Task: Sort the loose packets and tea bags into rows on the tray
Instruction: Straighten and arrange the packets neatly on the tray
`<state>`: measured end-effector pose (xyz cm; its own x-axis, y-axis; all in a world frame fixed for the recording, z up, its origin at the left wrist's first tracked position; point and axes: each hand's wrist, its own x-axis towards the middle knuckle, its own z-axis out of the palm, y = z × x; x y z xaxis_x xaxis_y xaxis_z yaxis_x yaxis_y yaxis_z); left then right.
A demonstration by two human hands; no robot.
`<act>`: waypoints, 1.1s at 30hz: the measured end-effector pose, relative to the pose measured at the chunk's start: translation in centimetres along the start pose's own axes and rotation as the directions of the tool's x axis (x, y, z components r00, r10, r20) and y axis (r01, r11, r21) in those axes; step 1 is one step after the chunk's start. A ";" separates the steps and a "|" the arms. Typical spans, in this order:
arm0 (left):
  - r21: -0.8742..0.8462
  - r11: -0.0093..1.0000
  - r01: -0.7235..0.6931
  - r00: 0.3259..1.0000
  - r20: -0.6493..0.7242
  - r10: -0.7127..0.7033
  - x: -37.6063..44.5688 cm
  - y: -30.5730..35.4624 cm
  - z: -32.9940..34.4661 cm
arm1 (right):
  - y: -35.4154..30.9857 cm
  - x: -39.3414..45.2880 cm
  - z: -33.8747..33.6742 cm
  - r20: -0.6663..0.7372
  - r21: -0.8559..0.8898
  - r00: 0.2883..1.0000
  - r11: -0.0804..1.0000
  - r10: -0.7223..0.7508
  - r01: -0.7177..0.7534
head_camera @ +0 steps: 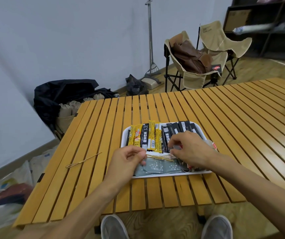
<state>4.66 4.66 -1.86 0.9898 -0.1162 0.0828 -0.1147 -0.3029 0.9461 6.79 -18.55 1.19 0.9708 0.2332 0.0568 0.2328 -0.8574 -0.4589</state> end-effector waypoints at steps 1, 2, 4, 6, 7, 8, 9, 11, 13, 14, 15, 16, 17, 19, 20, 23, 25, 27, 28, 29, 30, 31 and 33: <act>0.090 0.995 -0.041 0.999 -0.002 0.041 -0.1 -0.2 0.3 | 0.1 0.0 -0.1 -0.002 0.005 1.000 1.000 0.002 -0.002; 0.192 0.977 -0.088 0.996 0.008 0.088 -0.1 -0.4 0.5 | 0.1 0.1 -0.1 -0.006 0.009 1.000 1.000 0.005 -0.005; 0.358 0.915 -0.187 0.982 0.040 0.185 -0.2 -0.8 0.5 | 0.2 0.1 -0.2 -0.009 0.011 1.000 1.000 0.011 -0.011; 0.458 0.851 -0.257 0.965 0.079 0.249 -0.2 -1.0 0.5 | 0.3 0.0 -0.2 -0.005 0.014 1.000 1.000 0.016 -0.015; 0.496 0.822 -0.280 0.958 0.094 0.270 -0.2 -1.1 0.4 | 0.4 0.0 -0.1 -0.003 0.019 1.000 1.000 0.017 -0.017; 0.527 0.796 -0.299 0.952 0.105 0.288 -0.2 -1.2 0.4 | 0.4 0.0 -0.1 -0.001 0.021 1.000 1.000 0.018 -0.018; 0.549 0.774 -0.315 0.946 0.111 0.305 -0.2 -1.3 0.4 | 0.4 0.0 -0.1 -0.001 0.021 1.000 1.000 0.018 -0.018; 0.573 0.751 -0.328 0.939 0.116 0.323 -0.2 -1.3 0.4 | 0.4 0.0 -0.2 -0.002 0.021 1.000 1.000 0.018 -0.018; 0.584 0.740 -0.333 0.937 0.119 0.328 -0.3 -1.2 0.4 | 0.5 0.1 -0.2 -0.001 0.022 1.000 1.000 0.016 -0.016; 0.587 0.736 -0.337 0.936 0.123 0.330 -0.3 -1.2 0.5 | 0.5 0.1 -0.1 0.001 0.019 1.000 1.000 0.014 -0.014; 0.585 0.737 -0.339 0.936 0.129 0.329 -0.4 -1.2 0.4 | 0.5 0.1 -0.1 0.001 0.017 1.000 1.000 0.011 -0.011; 0.581 0.740 -0.340 0.936 0.135 0.324 -0.4 -1.0 0.3 | 0.6 0.1 -0.1 0.001 0.018 1.000 1.000 0.010 -0.010; 0.576 0.745 -0.335 0.938 0.134 0.318 -0.3 -0.8 -0.1 | 0.7 0.1 0.0 0.001 0.022 1.000 1.000 0.011 -0.011; 0.580 0.761 -0.290 0.949 0.069 0.309 0.4 -0.2 -1.9 | 0.8 0.2 0.0 -0.002 0.033 1.000 0.999 0.007 -0.007; 0.605 0.757 -0.247 0.953 0.013 0.301 0.9 -0.1 -3.5 | 0.8 0.2 0.0 -0.008 0.038 1.000 0.999 -0.001 0.002; 0.741 0.670 -0.052 0.966 -0.134 0.223 2.3 -0.8 -9.3 | 0.3 0.7 0.3 -0.029 0.029 0.999 0.999 -0.035 0.036; 0.781 0.621 0.072 0.971 -0.198 0.137 2.8 -2.1 -12.4 | -0.4 1.2 0.6 -0.032 0.001 0.998 0.998 -0.057 0.057; 0.796 0.591 0.130 0.976 -0.207 0.065 3.1 -3.4 -13.5 | -1.2 1.8 1.0 -0.022 -0.039 0.996 0.996 -0.081 0.080; 0.803 0.581 0.134 0.980 -0.195 0.044 3.3 -3.8 -13.5 | -1.5 2.1 1.3 -0.019 -0.058 0.996 0.995 -0.088 0.087; 0.811 0.570 0.132 0.983 -0.179 0.028 3.6 -4.1 -13.3 | -1.8 2.4 1.5 -0.017 -0.071 0.996 0.993 -0.091 0.090; 0.821 0.556 0.128 0.987 -0.160 0.009 3.8 -4.4 -13.1 | -1.9 2.7 1.6 -0.015 -0.078 0.996 0.993 -0.091 0.090; 0.830 0.543 0.126 0.990 -0.139 -0.016 4.0 -4.6 -12.8 | -1.9 2.9 1.7 -0.013 -0.084 0.996 0.993 -0.088 0.087; 0.840 0.524 0.138 0.990 -0.120 -0.068 4.3 -4.8 -12.4 | -1.7 3.3 1.7 0.001 -0.108 0.997 0.991 -0.078 0.078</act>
<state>10.54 17.29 -2.14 0.9983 0.0190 0.0554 0.0049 -0.9697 0.2443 9.52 -15.57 0.62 0.9496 0.2997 0.0917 0.3124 -0.8814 -0.3542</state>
